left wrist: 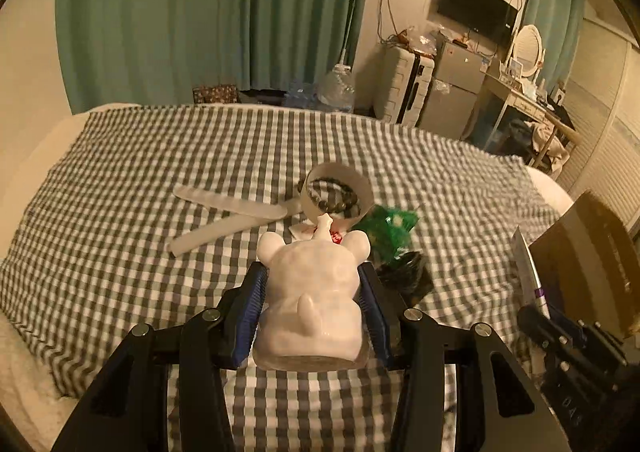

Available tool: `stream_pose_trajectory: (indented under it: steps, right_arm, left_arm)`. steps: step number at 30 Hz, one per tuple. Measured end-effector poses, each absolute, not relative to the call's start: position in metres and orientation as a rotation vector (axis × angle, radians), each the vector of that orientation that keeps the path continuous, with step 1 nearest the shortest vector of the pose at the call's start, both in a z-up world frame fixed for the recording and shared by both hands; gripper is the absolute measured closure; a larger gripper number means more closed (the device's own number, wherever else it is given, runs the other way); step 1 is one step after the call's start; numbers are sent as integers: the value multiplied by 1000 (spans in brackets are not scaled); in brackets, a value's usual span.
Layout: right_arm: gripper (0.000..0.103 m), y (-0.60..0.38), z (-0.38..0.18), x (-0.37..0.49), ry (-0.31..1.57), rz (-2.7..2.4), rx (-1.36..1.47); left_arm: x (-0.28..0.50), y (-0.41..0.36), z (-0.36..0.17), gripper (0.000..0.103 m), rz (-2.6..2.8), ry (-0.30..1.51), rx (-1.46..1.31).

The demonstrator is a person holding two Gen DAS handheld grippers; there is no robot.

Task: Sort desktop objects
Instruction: 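Grasp the white figurine with the left tool while the right grasps the white tube, then carry the figurine and tube to the cardboard box and release both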

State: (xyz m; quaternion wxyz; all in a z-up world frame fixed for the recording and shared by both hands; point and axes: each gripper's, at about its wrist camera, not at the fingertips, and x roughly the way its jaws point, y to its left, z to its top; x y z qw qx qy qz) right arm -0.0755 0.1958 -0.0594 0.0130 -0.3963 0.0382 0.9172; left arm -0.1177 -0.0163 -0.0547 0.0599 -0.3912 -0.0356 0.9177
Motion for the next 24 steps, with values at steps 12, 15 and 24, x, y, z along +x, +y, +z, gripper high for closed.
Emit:
stream_pose_trajectory:
  steps: [12,15,24]
  right_arm:
    - [83,201,11,-29,130,2945,-1058]
    - [83,210,27,-19,150,2951,-1010]
    - [83,274,58,4,246,2896,-896]
  left_arm:
    - [-77,2,13,55,2820,-80,-1056]
    - [-68,16,29,55,2803,-60,-1015]
    - [-59,110,67,55,2667,19,-928]
